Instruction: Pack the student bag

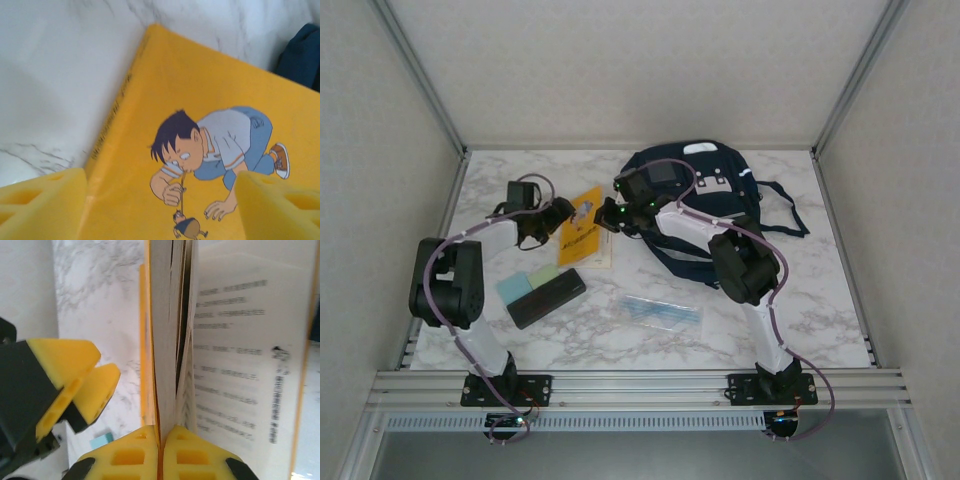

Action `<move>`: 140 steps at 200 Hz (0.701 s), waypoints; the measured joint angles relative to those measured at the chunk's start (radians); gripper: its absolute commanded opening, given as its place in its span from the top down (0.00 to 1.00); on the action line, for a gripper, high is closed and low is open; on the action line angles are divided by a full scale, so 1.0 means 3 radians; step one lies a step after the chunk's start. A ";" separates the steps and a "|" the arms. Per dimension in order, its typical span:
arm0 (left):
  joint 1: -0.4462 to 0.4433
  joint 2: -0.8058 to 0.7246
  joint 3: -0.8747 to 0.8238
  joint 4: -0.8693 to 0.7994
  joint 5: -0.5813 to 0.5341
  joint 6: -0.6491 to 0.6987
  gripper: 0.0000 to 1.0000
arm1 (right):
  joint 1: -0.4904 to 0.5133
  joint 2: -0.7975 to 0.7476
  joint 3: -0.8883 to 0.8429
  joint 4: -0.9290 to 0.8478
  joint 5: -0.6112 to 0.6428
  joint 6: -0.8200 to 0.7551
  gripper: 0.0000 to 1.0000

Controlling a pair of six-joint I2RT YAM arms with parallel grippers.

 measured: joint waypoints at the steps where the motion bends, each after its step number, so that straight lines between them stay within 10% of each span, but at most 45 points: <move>1: 0.0010 -0.0006 -0.0008 0.0014 0.0010 0.0006 0.17 | -0.0001 0.0000 0.0004 0.0000 -0.0008 0.0001 1.00; 140: -0.0351 0.0286 -0.0432 0.1532 0.0851 -0.0350 0.21 | -0.0657 -0.0388 -0.0772 0.0670 -0.0769 0.0234 1.00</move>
